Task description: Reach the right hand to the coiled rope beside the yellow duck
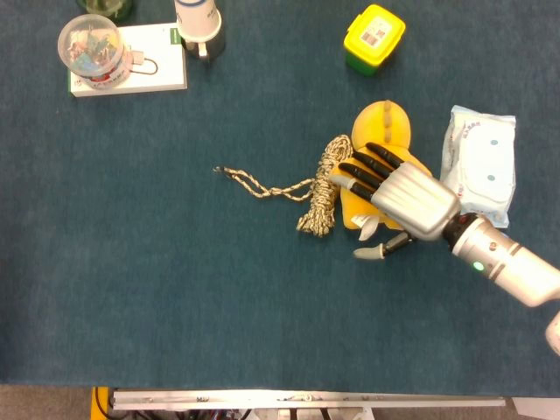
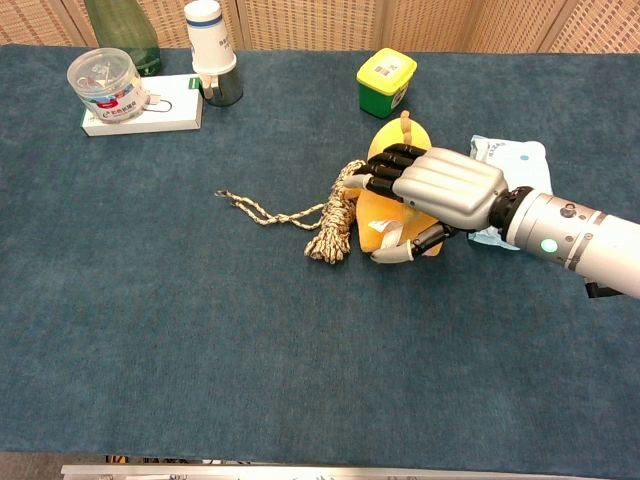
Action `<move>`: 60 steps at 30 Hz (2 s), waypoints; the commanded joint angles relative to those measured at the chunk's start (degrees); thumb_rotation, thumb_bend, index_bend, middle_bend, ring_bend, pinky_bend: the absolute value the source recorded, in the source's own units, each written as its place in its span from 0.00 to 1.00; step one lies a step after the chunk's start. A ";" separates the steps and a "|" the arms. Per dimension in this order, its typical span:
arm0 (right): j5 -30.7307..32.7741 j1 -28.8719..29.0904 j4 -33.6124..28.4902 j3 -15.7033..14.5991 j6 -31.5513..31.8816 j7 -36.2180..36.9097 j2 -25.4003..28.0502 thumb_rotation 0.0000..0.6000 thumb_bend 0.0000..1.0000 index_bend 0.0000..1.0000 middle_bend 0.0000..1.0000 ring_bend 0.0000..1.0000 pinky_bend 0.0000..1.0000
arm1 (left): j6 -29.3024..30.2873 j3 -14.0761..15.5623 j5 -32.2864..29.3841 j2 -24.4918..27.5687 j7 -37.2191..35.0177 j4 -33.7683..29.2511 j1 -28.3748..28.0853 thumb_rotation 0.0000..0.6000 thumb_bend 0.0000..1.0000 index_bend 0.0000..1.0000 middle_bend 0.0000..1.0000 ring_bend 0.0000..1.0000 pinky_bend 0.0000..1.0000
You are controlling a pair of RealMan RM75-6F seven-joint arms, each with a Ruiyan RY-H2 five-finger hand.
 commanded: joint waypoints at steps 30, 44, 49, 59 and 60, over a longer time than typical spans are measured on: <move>-4.07 0.49 0.56 -2.44 7.02 -0.68 -1.91 0.00 0.00 0.08 0.12 0.00 0.00 | 0.07 -0.40 -0.15 0.28 -0.74 -0.06 0.20 1.00 0.14 0.15 0.15 0.16 0.05; -5.19 0.35 4.14 -4.65 6.29 -3.51 -3.50 0.00 0.00 0.08 0.12 0.00 0.00 | 0.22 -0.34 -0.11 0.30 -0.76 -0.05 0.39 1.00 0.14 0.15 0.15 0.16 0.05; -6.78 0.27 5.23 -6.01 6.36 -4.80 -4.72 0.00 0.00 0.08 0.12 0.00 0.00 | 0.06 -0.36 -0.39 0.38 -1.07 0.08 0.44 1.00 0.14 0.15 0.15 0.16 0.05; -8.84 -0.33 4.36 -7.31 8.23 -4.67 -5.51 0.00 0.00 0.08 0.12 0.00 0.00 | -0.16 -0.39 -0.55 0.39 -0.98 0.09 0.41 1.00 0.14 0.15 0.15 0.16 0.05; -9.00 -0.41 4.05 -7.34 8.53 -4.54 -5.46 0.00 0.00 0.08 0.12 0.00 0.00 | -0.19 -0.40 -0.58 0.39 -0.95 0.07 0.40 1.00 0.14 0.15 0.15 0.16 0.05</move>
